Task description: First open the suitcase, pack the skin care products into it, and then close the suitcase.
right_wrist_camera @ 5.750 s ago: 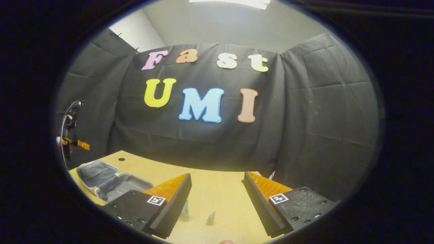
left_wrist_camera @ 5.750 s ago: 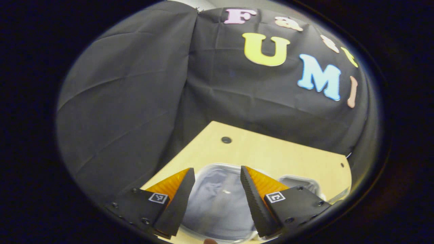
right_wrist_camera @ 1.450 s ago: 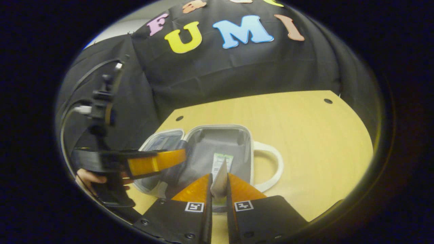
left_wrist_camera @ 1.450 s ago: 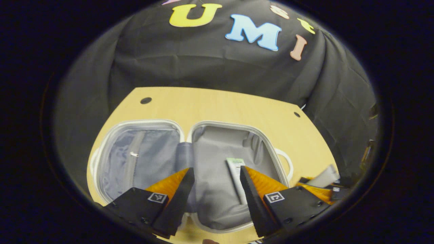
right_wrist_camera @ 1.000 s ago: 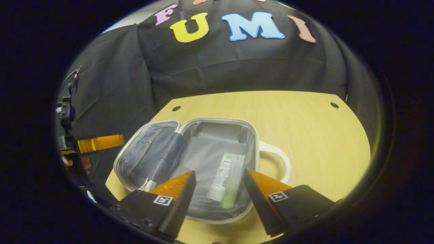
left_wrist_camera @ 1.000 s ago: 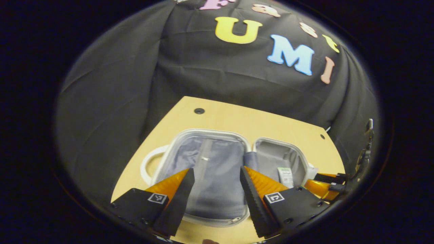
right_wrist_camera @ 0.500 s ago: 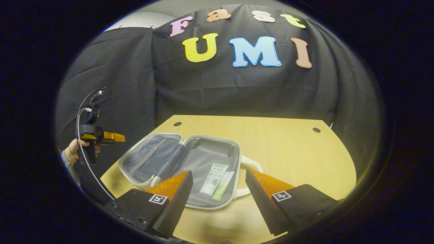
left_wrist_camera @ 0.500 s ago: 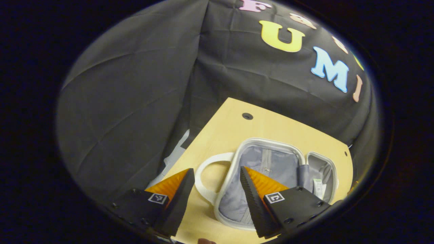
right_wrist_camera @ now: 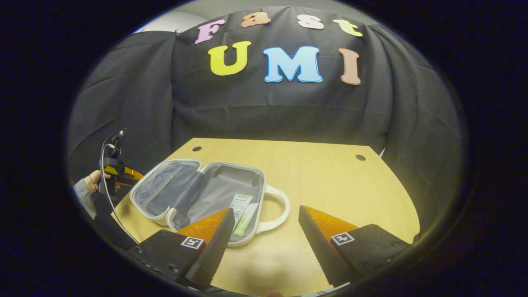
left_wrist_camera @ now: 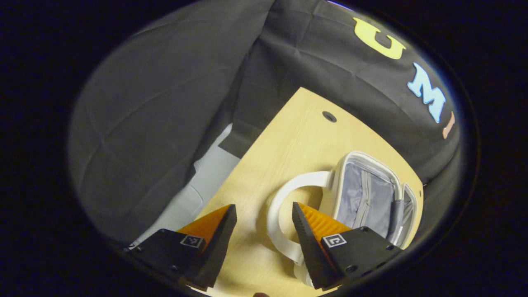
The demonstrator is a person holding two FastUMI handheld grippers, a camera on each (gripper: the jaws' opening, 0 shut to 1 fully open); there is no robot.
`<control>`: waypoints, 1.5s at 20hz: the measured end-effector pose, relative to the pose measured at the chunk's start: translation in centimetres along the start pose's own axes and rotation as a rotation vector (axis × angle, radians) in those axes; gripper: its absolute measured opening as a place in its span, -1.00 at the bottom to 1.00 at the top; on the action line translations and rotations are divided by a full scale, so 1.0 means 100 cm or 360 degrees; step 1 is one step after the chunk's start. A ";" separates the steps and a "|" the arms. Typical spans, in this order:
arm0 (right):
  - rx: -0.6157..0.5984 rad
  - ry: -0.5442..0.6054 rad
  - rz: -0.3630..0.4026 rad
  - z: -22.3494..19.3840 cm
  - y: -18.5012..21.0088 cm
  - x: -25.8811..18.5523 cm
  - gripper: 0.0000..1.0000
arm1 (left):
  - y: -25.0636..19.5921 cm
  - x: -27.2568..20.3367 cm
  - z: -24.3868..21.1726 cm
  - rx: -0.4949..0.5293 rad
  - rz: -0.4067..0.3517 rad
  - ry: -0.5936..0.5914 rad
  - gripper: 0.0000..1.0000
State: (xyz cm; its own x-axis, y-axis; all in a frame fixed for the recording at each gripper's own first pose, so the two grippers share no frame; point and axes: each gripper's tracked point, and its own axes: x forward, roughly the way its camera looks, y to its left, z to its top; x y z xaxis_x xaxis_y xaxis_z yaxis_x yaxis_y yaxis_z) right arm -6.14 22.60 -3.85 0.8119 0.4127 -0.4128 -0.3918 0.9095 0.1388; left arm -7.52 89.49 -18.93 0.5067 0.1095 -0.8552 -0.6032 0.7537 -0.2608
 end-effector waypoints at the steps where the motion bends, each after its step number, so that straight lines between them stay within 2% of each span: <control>1: 0.0003 -0.0002 0.0005 0.002 0.002 -0.001 0.92 | -0.003 0.006 -0.004 -0.0047 -0.0038 0.0027 0.79; 2: 0.0006 -0.0003 0.0009 0.002 0.003 -0.001 0.92 | -0.004 0.007 -0.002 -0.0073 -0.0048 0.0008 0.79; 3: 0.0014 -0.0004 0.0007 0.004 0.003 -0.001 0.92 | -0.011 0.010 0.001 -0.0091 -0.0113 -0.0016 0.67; 4: 0.0026 -0.0004 0.0010 0.003 0.002 -0.001 0.92 | -0.020 0.006 0.000 -0.0121 -0.0164 -0.0016 0.76; 5: 0.0037 0.0000 0.0010 0.002 0.002 -0.001 0.92 | -0.024 0.007 -0.003 -0.0139 -0.0175 0.0002 0.52; 6: 0.0042 0.0002 0.0006 0.000 0.001 -0.003 0.92 | -0.014 0.011 -0.005 -0.0125 -0.0123 0.0014 0.28; 7: 0.0043 0.0003 0.0000 0.000 0.000 -0.004 0.92 | -0.008 0.013 -0.007 -0.0137 -0.0098 0.0025 -0.24; 10: 0.0044 0.0002 -0.0015 -0.003 -0.007 -0.008 0.92 | -0.012 0.003 0.000 -0.0204 -0.0173 -0.0007 -0.74; 14: 0.0081 -0.0021 -0.0022 -0.001 -0.017 -0.013 0.92 | -0.032 -0.037 0.017 -0.0216 -0.0246 -0.0081 -0.78; 18: 0.0109 -0.0066 -0.0016 0.005 -0.029 -0.017 0.92 | -0.078 -0.107 0.048 -0.0102 -0.0358 -0.0242 -0.78; 21: 0.0128 -0.0100 0.0008 0.008 -0.038 -0.018 0.92 | -0.133 -0.174 0.068 -0.0024 -0.0481 -0.0360 -0.79; 24: 0.0144 -0.0146 0.0045 0.016 -0.050 -0.018 0.92 | -0.190 -0.222 0.066 0.0109 -0.0570 -0.0444 -0.79; 28: 0.0150 -0.0230 0.0089 0.028 -0.078 -0.025 0.92 | -0.292 -0.262 0.040 0.0308 -0.0653 -0.0493 -0.80; 30: 0.0145 -0.0263 0.0116 0.031 -0.096 -0.030 0.91 | -0.355 -0.276 0.011 0.0394 -0.0692 -0.0494 -0.79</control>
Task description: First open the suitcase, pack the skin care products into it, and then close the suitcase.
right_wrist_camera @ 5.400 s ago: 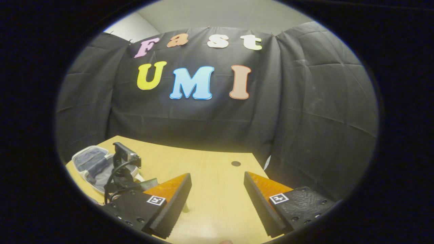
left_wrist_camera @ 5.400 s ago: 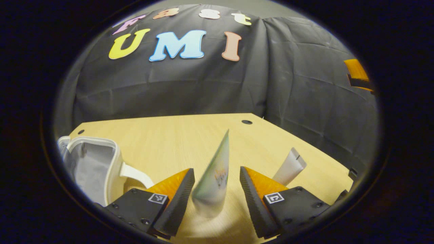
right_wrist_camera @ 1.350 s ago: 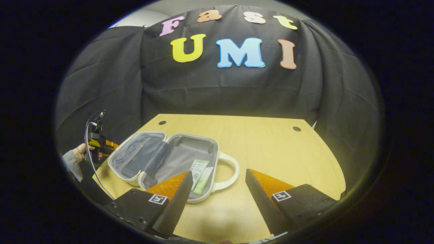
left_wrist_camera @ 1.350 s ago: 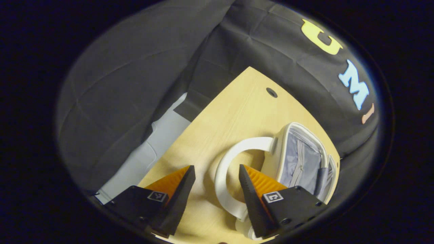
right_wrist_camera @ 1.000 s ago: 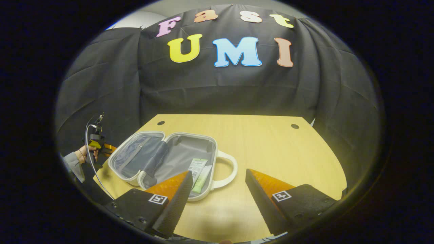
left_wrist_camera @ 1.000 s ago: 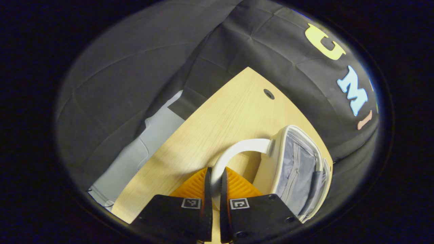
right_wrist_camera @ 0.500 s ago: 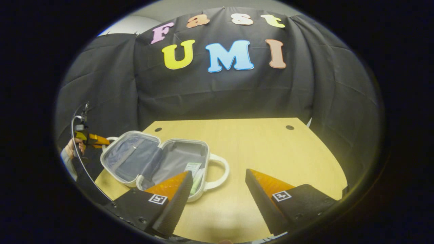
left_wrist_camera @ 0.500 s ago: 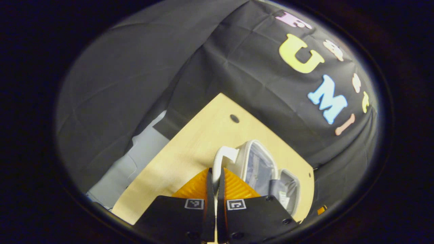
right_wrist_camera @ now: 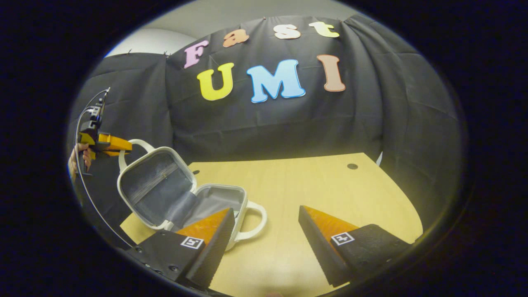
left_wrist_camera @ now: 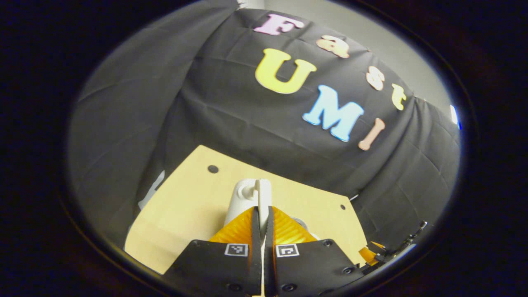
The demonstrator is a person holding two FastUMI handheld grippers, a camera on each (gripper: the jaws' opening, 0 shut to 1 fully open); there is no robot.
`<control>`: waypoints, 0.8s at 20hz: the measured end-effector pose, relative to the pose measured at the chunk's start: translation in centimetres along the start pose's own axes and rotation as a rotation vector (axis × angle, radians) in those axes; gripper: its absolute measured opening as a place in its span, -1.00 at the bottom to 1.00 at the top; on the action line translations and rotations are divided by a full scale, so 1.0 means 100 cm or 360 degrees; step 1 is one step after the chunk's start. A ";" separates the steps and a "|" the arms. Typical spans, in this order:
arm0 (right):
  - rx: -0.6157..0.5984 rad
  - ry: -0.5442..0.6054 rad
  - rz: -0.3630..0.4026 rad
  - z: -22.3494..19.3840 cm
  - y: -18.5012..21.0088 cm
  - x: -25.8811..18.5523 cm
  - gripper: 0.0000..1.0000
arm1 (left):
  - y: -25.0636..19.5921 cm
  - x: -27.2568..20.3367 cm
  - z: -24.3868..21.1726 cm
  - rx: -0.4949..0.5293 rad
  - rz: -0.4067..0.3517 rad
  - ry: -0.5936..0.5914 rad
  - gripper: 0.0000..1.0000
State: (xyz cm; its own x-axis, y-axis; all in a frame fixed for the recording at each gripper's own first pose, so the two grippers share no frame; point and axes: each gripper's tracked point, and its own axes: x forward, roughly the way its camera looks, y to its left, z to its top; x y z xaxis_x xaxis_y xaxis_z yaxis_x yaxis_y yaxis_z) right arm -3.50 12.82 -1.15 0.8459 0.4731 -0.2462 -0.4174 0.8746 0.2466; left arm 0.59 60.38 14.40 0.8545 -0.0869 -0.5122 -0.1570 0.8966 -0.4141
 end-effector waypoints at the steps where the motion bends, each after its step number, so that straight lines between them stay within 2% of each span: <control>1: -0.0005 -0.0010 0.0020 0.001 -0.009 -0.003 0.91 | -0.030 0.006 -0.012 0.0044 -0.0002 0.0017 -0.80; 3: -0.0010 -0.0008 0.0069 0.000 -0.028 -0.008 0.91 | -0.087 0.033 -0.043 0.0130 0.0013 0.0063 -0.80; 7: -0.0048 -0.0033 0.0113 0.001 -0.070 -0.031 0.91 | -0.178 0.088 -0.120 0.0131 -0.0024 0.0181 -0.79; 11: -0.0109 -0.0107 0.0054 0.011 -0.108 -0.055 0.91 | -0.217 0.135 -0.209 0.0205 0.0021 0.0331 -0.79; 16: -0.0108 -0.0139 -0.0063 0.014 -0.135 -0.068 0.91 | -0.225 0.184 -0.277 0.0317 0.0083 0.0495 -0.79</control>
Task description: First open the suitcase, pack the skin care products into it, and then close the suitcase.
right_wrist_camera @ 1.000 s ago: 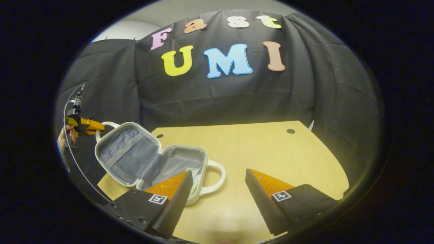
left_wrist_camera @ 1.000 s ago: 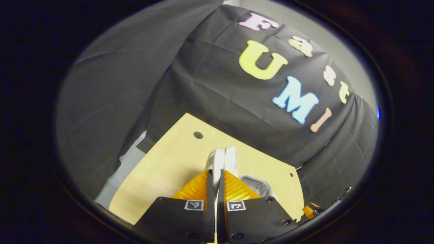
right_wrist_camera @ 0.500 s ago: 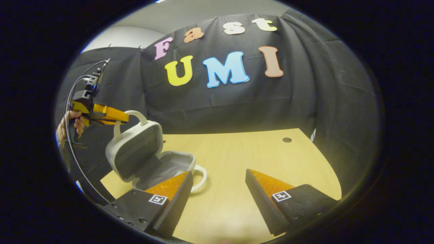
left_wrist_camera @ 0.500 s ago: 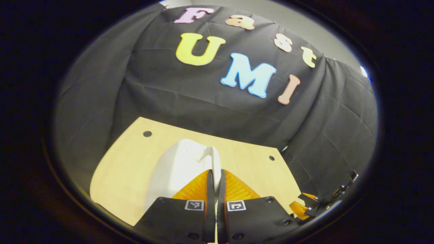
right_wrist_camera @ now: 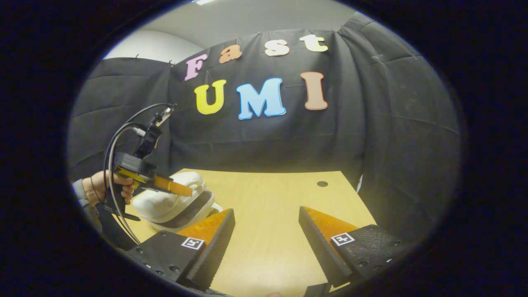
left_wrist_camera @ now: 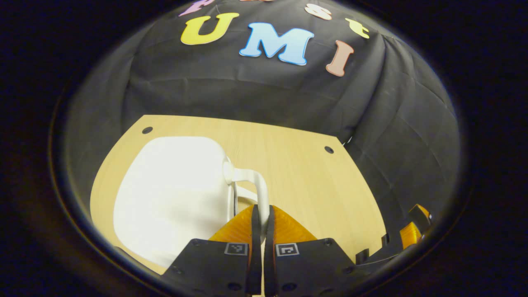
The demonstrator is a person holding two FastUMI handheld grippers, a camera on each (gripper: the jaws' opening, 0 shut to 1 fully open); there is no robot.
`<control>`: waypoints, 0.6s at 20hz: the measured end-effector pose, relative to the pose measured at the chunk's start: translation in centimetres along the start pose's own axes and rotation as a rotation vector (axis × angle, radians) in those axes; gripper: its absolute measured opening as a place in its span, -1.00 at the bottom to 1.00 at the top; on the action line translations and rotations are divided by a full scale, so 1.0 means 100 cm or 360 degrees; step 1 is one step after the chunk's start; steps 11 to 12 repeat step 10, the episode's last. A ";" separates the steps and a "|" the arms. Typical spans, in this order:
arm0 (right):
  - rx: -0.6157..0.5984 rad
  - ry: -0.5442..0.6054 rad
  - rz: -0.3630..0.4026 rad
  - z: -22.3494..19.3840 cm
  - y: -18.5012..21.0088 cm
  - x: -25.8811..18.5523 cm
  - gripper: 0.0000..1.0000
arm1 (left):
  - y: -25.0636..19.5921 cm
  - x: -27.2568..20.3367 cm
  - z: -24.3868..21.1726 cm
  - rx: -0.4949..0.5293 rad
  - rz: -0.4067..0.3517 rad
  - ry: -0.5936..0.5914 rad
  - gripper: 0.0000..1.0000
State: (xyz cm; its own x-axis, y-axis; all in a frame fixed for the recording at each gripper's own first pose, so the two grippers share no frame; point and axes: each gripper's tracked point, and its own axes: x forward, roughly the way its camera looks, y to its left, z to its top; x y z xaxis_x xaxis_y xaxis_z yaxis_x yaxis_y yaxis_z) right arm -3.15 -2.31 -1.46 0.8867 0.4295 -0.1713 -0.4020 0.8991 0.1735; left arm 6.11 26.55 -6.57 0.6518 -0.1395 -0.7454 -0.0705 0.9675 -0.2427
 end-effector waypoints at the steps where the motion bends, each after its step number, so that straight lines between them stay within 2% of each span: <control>1: 0.0001 0.0010 -0.0018 -0.001 -0.002 -0.003 0.91 | -0.002 0.008 -0.006 0.0015 0.0005 0.0020 -0.79; 6: -0.0017 0.0013 -0.0103 0.003 -0.010 -0.007 0.91 | -0.003 0.033 -0.024 0.0012 0.0029 0.0028 -0.79; 7: -0.0011 0.0012 -0.0112 0.005 -0.010 -0.007 0.90 | -0.004 0.035 -0.025 0.0016 0.0033 0.0012 -0.87; 9: 0.0000 -0.0003 -0.0143 0.012 -0.012 -0.007 0.90 | -0.015 0.030 -0.023 0.0051 0.0034 -0.0070 -0.70; 10: -0.0004 -0.0011 -0.0155 0.015 -0.012 -0.007 0.90 | -0.019 0.025 -0.020 0.0058 0.0041 -0.0131 -0.49; 12: -0.0004 -0.0011 -0.0155 0.015 -0.012 -0.007 0.90 | -0.019 0.025 -0.020 0.0058 0.0041 -0.0131 -0.49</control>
